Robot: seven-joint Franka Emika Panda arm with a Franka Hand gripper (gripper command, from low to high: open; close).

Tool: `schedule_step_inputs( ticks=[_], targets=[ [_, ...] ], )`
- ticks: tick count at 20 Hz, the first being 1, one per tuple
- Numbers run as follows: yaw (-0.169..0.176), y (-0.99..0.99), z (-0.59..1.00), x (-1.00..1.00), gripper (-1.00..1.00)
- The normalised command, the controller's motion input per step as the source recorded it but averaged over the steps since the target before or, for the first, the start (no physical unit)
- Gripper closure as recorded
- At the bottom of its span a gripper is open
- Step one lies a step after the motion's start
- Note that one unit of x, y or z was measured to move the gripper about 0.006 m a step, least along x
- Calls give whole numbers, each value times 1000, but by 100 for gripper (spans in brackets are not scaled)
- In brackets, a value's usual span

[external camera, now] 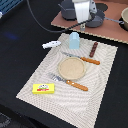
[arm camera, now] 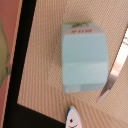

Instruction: Interact with the objects in diverse but meaningful ways.

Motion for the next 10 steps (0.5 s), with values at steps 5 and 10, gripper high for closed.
schedule_step_inputs(
  ticks=[5,10],
  targets=[
    [0,-123,568,1000,-100],
    [36,-105,291,811,-100]
  ],
)
